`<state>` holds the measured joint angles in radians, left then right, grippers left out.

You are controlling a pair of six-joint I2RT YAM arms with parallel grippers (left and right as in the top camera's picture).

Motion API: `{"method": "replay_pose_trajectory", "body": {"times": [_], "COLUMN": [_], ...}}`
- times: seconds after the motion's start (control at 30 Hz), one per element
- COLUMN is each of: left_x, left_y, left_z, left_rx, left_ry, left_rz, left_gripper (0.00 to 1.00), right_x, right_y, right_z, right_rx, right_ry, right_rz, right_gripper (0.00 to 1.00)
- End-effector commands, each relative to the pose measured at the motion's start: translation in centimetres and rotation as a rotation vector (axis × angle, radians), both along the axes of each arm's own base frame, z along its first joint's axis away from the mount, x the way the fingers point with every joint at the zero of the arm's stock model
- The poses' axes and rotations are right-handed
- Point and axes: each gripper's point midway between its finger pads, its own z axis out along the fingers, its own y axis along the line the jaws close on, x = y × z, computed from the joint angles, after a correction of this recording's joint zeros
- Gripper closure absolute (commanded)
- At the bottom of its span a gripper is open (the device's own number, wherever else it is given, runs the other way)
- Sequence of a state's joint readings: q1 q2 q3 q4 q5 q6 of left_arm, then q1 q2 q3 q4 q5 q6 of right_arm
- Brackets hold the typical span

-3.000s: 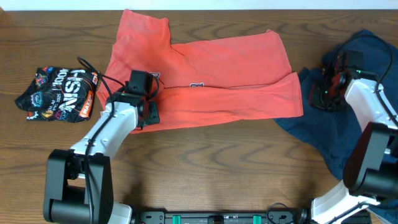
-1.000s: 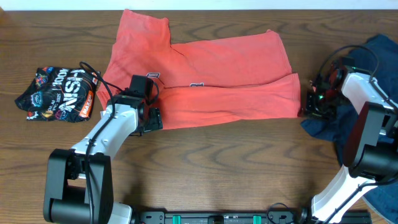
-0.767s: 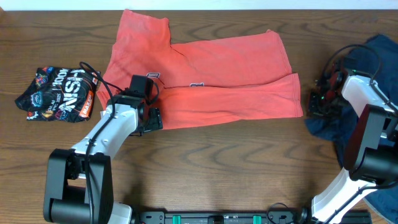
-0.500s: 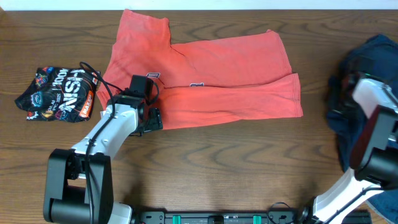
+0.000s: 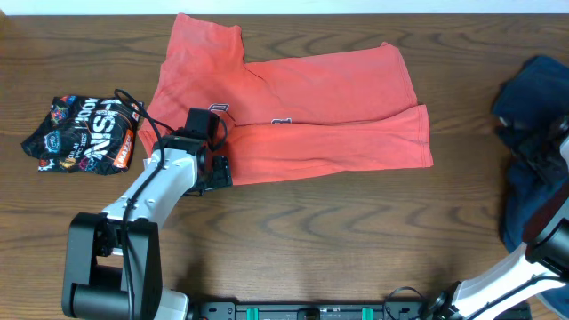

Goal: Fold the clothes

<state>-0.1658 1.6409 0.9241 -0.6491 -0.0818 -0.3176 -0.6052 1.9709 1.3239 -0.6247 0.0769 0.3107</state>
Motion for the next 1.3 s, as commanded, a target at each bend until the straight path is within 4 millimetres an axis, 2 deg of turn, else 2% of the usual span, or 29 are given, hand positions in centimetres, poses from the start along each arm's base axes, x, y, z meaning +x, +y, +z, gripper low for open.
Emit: {"method": "replay_pose_trajectory", "body": {"times": [0.0,0.1,0.17,0.27,0.37,0.5,0.7,1.0,1.1,1.2,1.27], "left_x": [-0.2,-0.2,-0.2,-0.2,-0.2,-0.2,-0.2,-0.7,-0.7,-0.5,-0.3], "left_y": [0.2,0.2,0.2,0.2,0.2,0.2,0.2,0.3,0.3,0.3,0.2], "left_z": [-0.2,-0.2,-0.2,-0.2,-0.2,-0.2,-0.2,-0.2,-0.2,0.3,1.0], "left_rx": [0.006,0.006,0.006,0.006,0.007,0.007,0.007,0.01,0.01,0.007,0.003], "left_ry": [0.011,0.011,0.011,0.011,0.011,0.011,0.011,0.03,0.031,0.014,-0.01], "left_rz": [0.007,0.007,0.007,0.007,0.006,0.006,0.007,0.006,0.007,0.007,0.007], "left_gripper": [0.17,0.17,0.17,0.16,0.16,0.15,0.15,0.15,0.1,0.07,0.07], "right_x": [5.0,6.6,6.9,7.0,7.1,6.7,5.4,2.8,2.2,1.8,1.6], "right_y": [4.6,8.1,9.4,11.0,13.1,16.3,19.3,23.0,23.8,24.3,24.6], "right_z": [2.7,5.1,6.3,7.1,7.0,6.1,3.7,-0.1,-1.1,-2.1,-2.6], "right_rx": [0.154,0.223,0.232,0.24,0.255,0.26,0.202,0.225,0.228,0.231,0.235], "right_ry": [-0.224,-0.347,-0.37,-0.365,-0.342,-0.261,-0.098,-0.002,0.006,0.003,0.0], "right_rz": [0.386,0.555,0.592,0.623,0.687,0.769,0.82,0.864,0.881,0.877,0.865], "right_gripper": [0.56,0.53,0.52,0.52,0.51,0.51,0.48,0.45,0.45,0.5,0.63]}}
